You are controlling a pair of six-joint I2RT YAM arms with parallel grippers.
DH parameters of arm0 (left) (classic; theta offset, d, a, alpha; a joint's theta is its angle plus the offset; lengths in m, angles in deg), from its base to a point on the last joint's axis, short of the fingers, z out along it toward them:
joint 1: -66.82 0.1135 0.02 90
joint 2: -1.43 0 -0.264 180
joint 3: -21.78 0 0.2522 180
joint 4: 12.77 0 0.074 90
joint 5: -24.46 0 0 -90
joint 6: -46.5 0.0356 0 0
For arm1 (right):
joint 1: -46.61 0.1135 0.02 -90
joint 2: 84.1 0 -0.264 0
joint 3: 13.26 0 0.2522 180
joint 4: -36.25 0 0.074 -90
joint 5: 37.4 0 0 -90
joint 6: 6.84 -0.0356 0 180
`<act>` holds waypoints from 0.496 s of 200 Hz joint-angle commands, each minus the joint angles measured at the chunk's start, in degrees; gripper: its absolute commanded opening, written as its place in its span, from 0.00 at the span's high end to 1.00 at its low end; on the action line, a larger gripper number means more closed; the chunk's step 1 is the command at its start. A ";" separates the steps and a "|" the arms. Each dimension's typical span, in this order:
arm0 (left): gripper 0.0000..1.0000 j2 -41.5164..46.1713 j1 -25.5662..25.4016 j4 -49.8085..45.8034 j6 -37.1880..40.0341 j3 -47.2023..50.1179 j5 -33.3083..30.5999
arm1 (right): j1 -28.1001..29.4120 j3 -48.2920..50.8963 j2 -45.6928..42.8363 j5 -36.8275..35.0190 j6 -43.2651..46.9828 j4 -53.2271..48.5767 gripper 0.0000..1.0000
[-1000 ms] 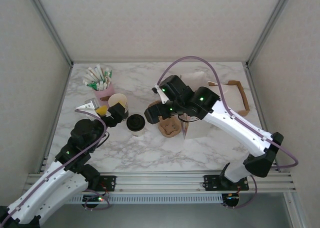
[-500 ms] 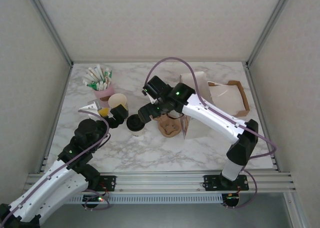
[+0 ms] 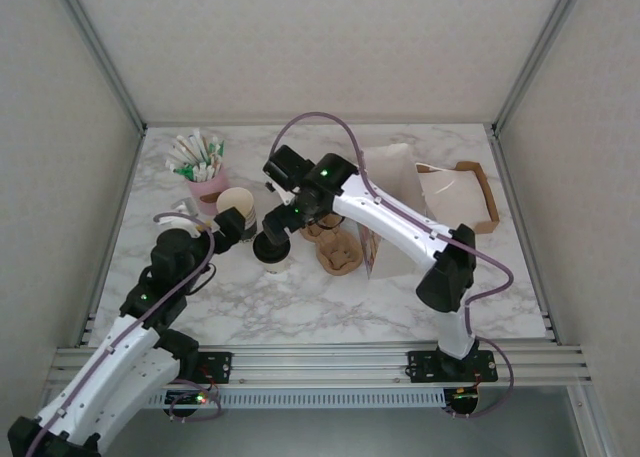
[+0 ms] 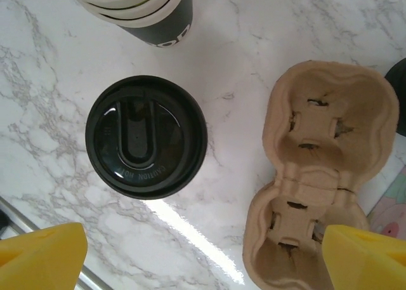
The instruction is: Pack the takeout coffee
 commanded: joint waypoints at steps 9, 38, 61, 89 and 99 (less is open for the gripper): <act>0.00 6.08 4.46 -3.20 -1.80 2.34 6.12 | -0.08 -6.14 3.88 2.88 1.40 -4.57 0.03; 0.00 10.55 4.70 -5.53 -0.83 2.37 4.83 | 1.06 -11.06 7.60 1.55 2.45 -6.72 0.01; 0.00 12.15 4.70 -6.78 0.06 1.68 4.10 | 1.89 -15.70 11.58 -0.09 3.46 -9.76 0.01; 0.00 12.86 4.70 -6.86 0.35 1.51 4.10 | 2.46 -20.86 15.55 -0.29 3.75 -12.95 0.01; 0.00 12.94 4.70 -6.71 0.44 1.48 4.14 | 2.58 -22.29 16.54 -0.35 3.70 -13.71 0.01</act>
